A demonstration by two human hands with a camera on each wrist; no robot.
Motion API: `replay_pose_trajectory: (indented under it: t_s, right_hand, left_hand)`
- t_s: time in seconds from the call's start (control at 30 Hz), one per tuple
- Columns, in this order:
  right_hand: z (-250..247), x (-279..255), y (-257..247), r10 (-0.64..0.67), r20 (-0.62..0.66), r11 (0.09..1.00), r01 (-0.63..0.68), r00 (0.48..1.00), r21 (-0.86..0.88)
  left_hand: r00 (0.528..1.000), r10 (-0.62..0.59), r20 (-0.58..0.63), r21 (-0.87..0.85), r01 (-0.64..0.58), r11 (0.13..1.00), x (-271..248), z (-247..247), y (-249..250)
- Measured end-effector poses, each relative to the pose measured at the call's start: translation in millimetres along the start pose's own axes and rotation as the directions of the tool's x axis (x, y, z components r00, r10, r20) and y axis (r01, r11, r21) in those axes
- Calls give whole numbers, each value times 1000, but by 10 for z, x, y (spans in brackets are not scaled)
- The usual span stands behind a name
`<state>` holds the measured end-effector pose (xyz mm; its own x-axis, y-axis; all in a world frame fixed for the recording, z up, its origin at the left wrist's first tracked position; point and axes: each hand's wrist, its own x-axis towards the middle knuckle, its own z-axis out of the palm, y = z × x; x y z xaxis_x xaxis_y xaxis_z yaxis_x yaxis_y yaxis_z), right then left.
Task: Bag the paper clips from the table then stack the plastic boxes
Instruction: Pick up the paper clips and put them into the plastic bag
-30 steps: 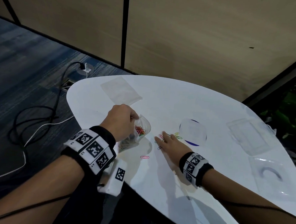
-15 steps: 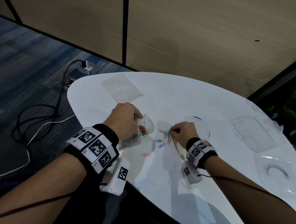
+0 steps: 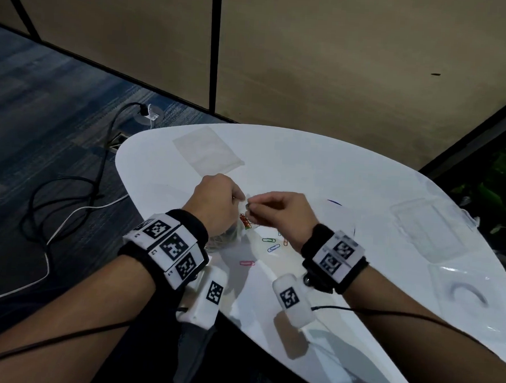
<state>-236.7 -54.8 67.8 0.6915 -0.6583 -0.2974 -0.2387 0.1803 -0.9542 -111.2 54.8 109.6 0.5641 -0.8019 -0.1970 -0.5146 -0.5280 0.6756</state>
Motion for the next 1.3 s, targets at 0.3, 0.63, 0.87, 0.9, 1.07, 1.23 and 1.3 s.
replay_pose_trajectory:
  t_s: [0.3,0.63,0.87,0.9,1.07,1.23,1.3]
  right_hand:
    - [-185,-182,-68,-467,192,593,466,863,-656]
    - [-413,-314,1191,-4,679,-207,664,734,-718]
    - [-591,21,1098,-52,349,-235,328,936,-915]
    - [-632,51,1107,-31,301,-217,288,953,-933]
    - [-661,59,1143,94,229,-180,243,969,-953]
    - [-516,13,1011,58,237,-205,244,970,-948]
    - [-521,-6,958,86,247,-207,260,965,-943]
  left_hand:
    - [1000,-21,-12,-31,21,999,11,-74,-70]
    - [999,-44,13,-57,44,997,25,-90,-95]
    - [998,-49,24,-53,50,997,33,-50,-64]
    - [998,-51,25,-52,52,997,37,-47,-63]
    - [998,-57,35,-68,59,996,38,-32,-62]
    - [998,-52,36,-54,54,997,23,-18,-35]
    - [998,-52,39,-53,54,997,16,-15,-31]
